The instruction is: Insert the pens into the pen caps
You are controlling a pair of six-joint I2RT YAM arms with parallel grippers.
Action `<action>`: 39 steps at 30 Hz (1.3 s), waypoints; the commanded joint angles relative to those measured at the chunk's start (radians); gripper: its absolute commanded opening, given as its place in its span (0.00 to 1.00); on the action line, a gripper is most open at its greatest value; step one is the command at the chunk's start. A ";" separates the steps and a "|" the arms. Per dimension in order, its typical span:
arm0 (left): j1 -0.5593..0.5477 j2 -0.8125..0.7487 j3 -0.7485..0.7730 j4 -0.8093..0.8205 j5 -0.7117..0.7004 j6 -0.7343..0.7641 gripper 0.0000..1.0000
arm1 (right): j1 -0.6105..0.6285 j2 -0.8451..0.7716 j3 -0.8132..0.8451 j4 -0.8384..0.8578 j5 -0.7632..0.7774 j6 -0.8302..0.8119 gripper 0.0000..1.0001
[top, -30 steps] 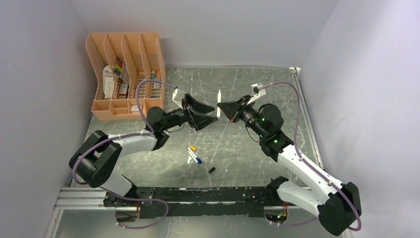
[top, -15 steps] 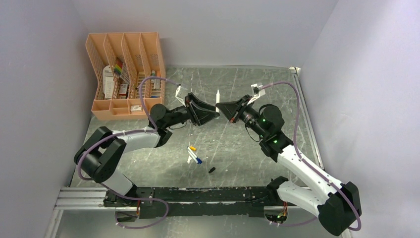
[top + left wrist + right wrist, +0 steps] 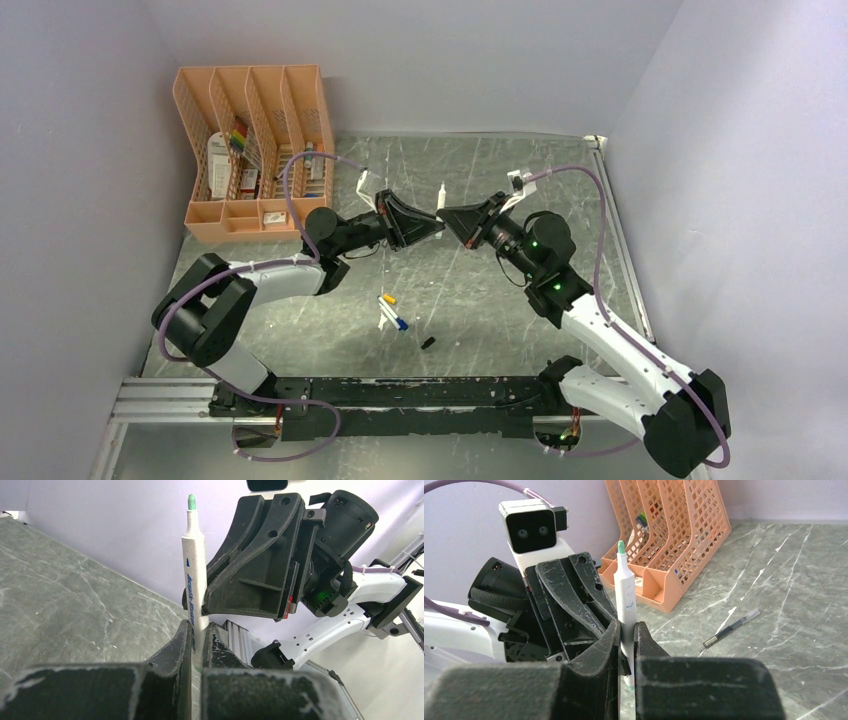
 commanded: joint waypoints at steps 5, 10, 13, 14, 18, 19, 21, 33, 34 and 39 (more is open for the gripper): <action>-0.011 -0.004 0.025 -0.007 0.055 0.064 0.07 | -0.003 -0.042 0.019 -0.075 0.048 -0.068 0.12; -0.017 0.015 0.052 -0.048 0.115 0.083 0.07 | -0.003 -0.037 0.040 -0.087 0.049 -0.093 0.29; -0.025 0.018 0.054 -0.037 0.143 0.078 0.07 | -0.003 -0.037 0.040 -0.086 0.059 -0.093 0.33; -0.027 0.019 0.055 -0.035 0.151 0.077 0.07 | -0.003 -0.040 0.039 -0.083 0.062 -0.089 0.34; -0.035 0.027 0.064 -0.046 0.179 0.078 0.07 | -0.003 -0.047 0.035 -0.073 0.072 -0.079 0.34; -0.037 0.028 0.064 -0.046 0.185 0.079 0.07 | -0.003 -0.048 0.037 -0.075 0.071 -0.079 0.34; -0.039 0.031 0.063 -0.044 0.195 0.079 0.07 | -0.003 -0.047 0.040 -0.077 0.070 -0.078 0.34; -0.041 0.050 0.052 -0.041 0.205 0.085 0.07 | -0.003 -0.060 0.037 -0.088 0.089 -0.082 0.07; -0.042 0.052 0.055 -0.042 0.207 0.083 0.07 | -0.003 -0.056 0.037 -0.089 0.088 -0.082 0.01; -0.042 0.059 0.074 -0.030 0.199 0.067 0.14 | -0.004 -0.046 0.032 -0.080 0.064 -0.075 0.00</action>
